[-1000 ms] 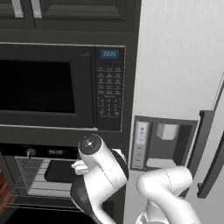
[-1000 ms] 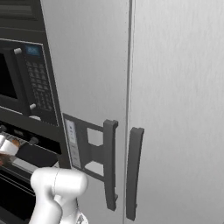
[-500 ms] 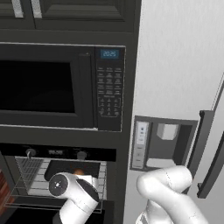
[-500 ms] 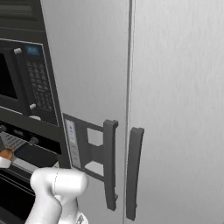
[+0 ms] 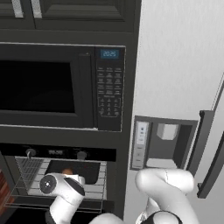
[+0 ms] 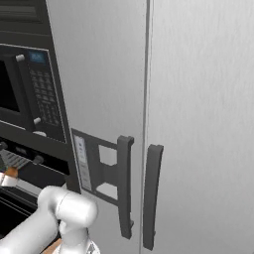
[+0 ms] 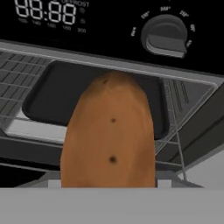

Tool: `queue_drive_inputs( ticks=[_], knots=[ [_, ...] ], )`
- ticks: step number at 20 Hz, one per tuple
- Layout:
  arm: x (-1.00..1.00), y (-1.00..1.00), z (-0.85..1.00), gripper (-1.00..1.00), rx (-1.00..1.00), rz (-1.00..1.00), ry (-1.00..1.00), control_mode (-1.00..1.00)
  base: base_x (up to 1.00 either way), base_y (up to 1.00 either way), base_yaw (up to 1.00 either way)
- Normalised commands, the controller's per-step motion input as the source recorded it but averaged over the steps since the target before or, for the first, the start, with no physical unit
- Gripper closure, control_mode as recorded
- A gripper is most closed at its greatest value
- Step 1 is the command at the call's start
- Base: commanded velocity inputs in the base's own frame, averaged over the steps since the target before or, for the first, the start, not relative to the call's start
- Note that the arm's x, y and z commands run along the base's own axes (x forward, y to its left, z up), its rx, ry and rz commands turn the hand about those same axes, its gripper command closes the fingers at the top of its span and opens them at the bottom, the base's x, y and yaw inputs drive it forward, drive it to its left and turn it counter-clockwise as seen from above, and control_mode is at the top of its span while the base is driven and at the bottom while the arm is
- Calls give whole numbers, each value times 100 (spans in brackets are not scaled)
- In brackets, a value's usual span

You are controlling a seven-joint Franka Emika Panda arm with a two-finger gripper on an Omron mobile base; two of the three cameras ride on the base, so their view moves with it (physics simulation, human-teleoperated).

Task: Place the potato on the rack of the oven.

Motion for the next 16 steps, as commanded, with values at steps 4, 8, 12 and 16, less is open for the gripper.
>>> queue_drive_inputs(
  ticks=[4,8,12,16],
  knots=[
    [61,0,-49,100,0,-2,-13,-100,0,0,0],
    [42,0,-59,100,0,0,0,-100,0,0,0],
    [38,0,-34,100,0,0,4,-100,0,0,0],
    [44,5,-24,100,0,0,6,-100,0,0,0]
  ],
)
